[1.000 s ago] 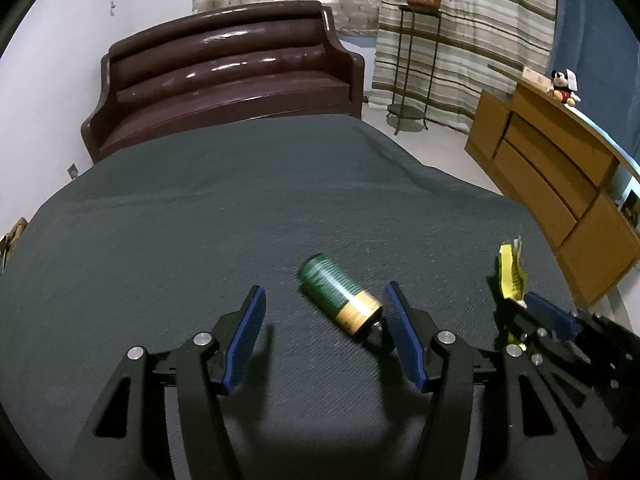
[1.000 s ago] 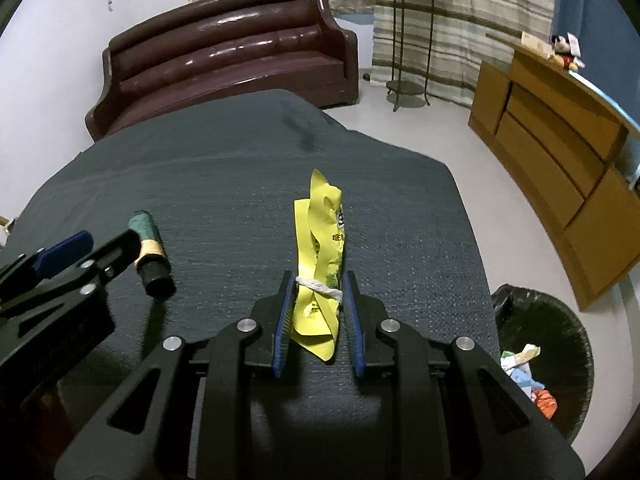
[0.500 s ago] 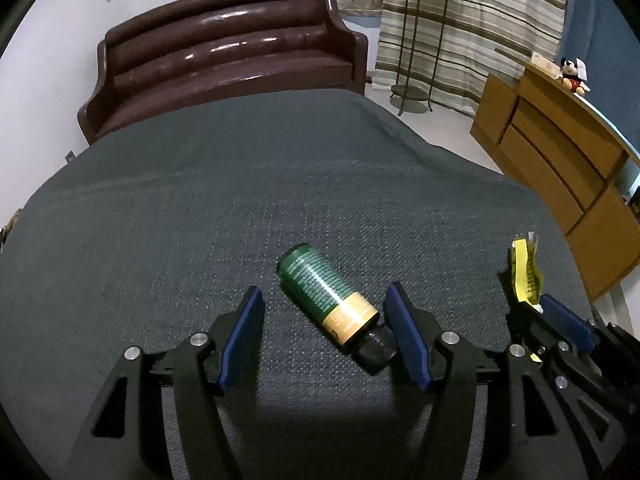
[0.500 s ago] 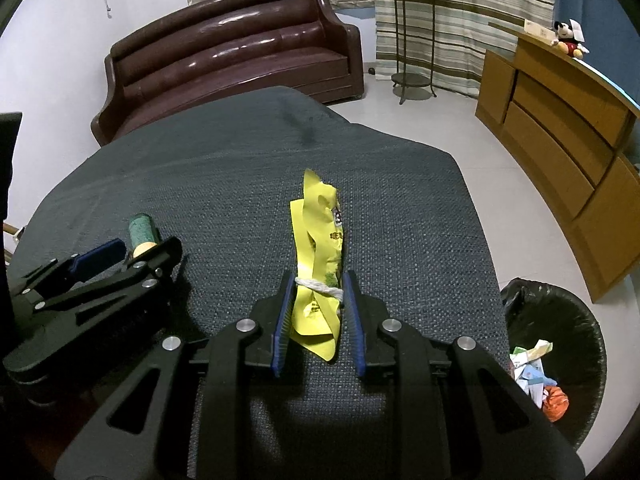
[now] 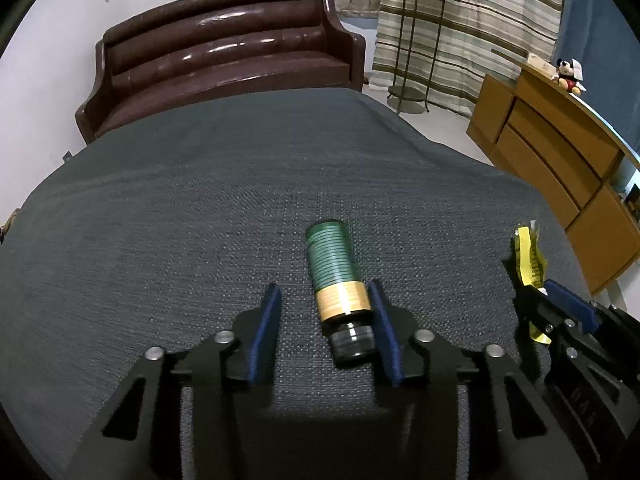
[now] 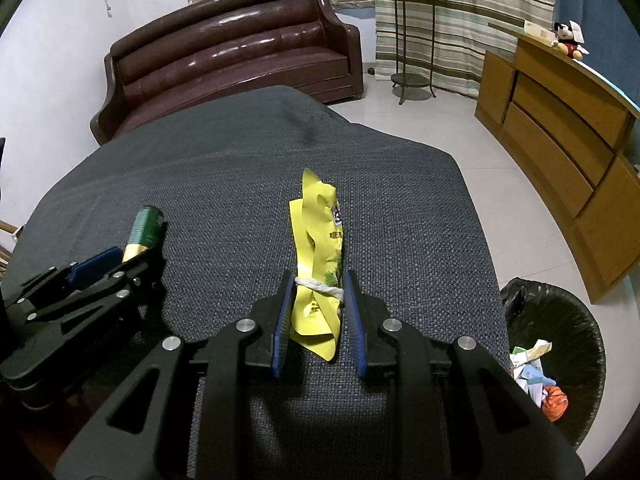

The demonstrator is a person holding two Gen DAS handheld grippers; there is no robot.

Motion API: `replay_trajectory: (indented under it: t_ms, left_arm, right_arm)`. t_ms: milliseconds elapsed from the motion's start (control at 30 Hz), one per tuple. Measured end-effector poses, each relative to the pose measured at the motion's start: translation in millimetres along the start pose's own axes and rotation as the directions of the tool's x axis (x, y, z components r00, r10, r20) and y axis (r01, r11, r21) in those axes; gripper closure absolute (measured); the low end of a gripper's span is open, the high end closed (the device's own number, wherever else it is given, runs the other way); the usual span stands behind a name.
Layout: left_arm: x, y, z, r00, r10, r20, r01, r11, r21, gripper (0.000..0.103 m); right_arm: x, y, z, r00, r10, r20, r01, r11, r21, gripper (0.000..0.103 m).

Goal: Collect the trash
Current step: 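Move the left tool to the green bottle and grasp it by its cap end, then carry the green bottle and yellow wrapper over the bin with both tools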

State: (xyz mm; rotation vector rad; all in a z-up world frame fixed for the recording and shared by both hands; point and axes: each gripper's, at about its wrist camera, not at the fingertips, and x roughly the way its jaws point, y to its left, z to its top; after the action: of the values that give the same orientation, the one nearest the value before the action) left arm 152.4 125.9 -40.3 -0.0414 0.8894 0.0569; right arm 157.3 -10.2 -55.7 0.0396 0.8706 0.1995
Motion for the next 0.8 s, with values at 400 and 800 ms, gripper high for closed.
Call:
replay_trajectory:
  t_ms: [400, 800]
  left_arm:
    - [-0.2, -0.1, -1.7, 0.999, -0.032, 0.013, 0.032, 0.999, 0.015, 0.077]
    - [-0.3, 3.8, -0.1, 0.999, -0.044, 0.013, 0.044, 0.999, 0.017, 0.077]
  right_arm:
    - [0.0, 0.7, -0.4, 1.000, -0.002, -0.001, 0.002, 1.000, -0.002, 0.078]
    - [-3.4, -0.5, -1.3, 1.000, -0.021, -0.002, 0.021, 1.000, -0.015, 0.078]
